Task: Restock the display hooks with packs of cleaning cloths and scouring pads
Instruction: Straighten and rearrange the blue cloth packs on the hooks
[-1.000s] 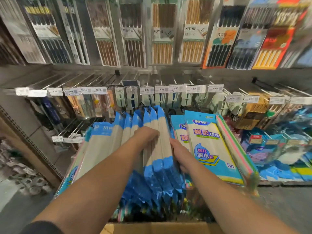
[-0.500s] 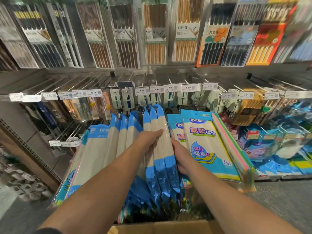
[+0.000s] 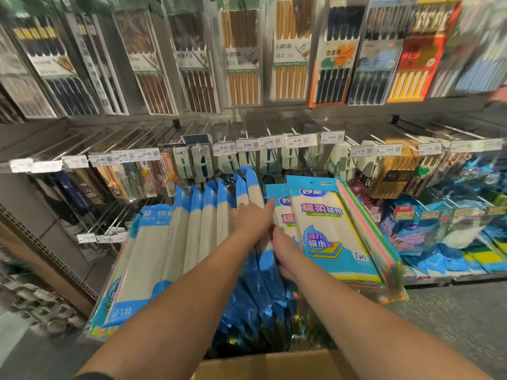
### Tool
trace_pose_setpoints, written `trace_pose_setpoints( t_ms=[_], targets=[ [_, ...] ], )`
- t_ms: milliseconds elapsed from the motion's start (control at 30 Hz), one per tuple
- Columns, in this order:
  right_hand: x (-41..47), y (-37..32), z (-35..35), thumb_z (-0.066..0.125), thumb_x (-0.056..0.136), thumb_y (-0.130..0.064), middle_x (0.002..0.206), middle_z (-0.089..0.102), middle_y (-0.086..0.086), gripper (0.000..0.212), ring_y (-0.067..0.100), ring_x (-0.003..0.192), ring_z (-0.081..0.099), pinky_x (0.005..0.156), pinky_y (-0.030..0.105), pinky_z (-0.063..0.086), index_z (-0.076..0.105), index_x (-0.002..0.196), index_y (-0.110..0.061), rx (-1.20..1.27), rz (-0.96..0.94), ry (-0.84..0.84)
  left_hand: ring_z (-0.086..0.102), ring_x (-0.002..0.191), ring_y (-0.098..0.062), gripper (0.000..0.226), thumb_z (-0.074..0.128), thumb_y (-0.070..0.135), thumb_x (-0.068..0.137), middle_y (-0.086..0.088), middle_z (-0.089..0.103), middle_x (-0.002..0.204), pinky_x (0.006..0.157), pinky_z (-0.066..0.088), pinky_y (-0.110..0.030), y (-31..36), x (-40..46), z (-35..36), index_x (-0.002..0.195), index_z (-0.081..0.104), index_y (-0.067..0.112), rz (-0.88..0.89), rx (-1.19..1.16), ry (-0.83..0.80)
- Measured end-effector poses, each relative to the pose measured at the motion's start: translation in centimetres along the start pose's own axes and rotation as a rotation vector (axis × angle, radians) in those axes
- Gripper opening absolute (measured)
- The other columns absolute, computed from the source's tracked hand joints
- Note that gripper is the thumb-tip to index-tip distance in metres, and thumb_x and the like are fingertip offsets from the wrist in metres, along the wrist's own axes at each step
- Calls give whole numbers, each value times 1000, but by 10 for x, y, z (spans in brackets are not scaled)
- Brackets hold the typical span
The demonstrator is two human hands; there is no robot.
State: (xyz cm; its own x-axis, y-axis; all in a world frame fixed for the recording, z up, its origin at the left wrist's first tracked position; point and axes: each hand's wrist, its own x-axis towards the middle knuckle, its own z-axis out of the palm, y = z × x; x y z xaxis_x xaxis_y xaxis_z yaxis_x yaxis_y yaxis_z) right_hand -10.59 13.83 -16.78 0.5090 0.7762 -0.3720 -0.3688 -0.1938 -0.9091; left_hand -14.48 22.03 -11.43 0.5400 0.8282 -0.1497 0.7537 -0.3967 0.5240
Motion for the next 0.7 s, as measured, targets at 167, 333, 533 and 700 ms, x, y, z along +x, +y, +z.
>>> trace_pose_setpoints(
  t_ms=[167,333,533,700],
  targets=[
    [-5,8,-2,42,103,-48,93,78,0,33,18,95,72,79,35,59,64,118,-28,65,20,33,37,136,-36,77,69,47,87,-16,32,152,107,38,-44,3,-1,-5,148,36,12,-222,-239,23],
    [-15,7,2,42,103,-43,103,75,5,38,21,101,68,95,39,54,66,121,-21,45,42,59,51,127,-37,110,71,29,89,-20,42,148,97,48,-45,8,9,-10,157,-13,10,-338,-330,-69],
    [-38,-8,13,38,104,-43,138,51,-11,44,11,128,47,108,32,39,47,145,-32,-118,-91,29,63,102,-36,78,64,19,83,-13,61,112,91,55,-49,-1,-12,-39,148,22,10,-171,-359,74],
    [-53,-68,4,48,102,-38,140,49,-6,44,10,127,47,96,26,38,47,143,-23,-335,-424,68,67,89,-26,62,70,14,83,0,62,104,76,59,-40,3,-56,-112,134,36,23,99,-604,258]
  ],
)
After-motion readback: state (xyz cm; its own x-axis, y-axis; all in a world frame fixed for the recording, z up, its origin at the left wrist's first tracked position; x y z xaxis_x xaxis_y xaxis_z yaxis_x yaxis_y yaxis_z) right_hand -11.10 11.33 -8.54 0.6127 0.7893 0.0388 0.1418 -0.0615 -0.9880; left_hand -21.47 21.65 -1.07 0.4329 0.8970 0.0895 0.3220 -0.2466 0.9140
